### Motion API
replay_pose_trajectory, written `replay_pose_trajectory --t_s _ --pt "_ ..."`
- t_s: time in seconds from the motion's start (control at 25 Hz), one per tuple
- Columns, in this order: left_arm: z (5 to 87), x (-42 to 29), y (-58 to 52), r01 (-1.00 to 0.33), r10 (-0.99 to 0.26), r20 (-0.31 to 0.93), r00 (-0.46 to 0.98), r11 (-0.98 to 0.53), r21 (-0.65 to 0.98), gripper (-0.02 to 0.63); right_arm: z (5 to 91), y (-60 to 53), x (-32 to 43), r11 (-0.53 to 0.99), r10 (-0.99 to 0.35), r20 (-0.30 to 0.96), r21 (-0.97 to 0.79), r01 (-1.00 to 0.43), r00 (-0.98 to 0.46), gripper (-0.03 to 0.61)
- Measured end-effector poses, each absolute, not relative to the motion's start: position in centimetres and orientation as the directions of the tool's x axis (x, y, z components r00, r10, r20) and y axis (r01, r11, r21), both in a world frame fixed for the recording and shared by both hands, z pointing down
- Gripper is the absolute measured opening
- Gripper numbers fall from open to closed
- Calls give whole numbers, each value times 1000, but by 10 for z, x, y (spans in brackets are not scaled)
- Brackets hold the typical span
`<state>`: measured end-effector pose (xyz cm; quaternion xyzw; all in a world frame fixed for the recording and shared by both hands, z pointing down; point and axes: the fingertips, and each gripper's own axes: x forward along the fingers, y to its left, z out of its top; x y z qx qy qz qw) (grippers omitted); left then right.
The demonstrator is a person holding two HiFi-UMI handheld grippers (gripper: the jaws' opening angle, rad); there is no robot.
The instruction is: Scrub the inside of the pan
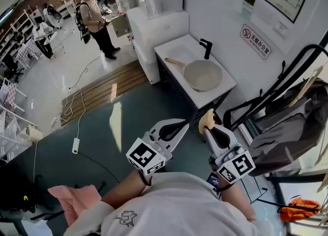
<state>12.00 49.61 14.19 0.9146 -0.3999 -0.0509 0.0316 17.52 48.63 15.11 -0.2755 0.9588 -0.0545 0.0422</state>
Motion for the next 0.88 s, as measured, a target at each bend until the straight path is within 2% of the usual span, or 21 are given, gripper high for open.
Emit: replay_pose_trajectory --t_s 0.48,0.88 --pt "146 12 463 -699 -710 -61 701 -702 136 2 155 453 66 819 -565 -29 -144 -556 -825 38" --pt "165 13 407 -689 -704 -38 709 -704 172 1 173 396 67 813 -565 -5 -172 -556 -825 38"
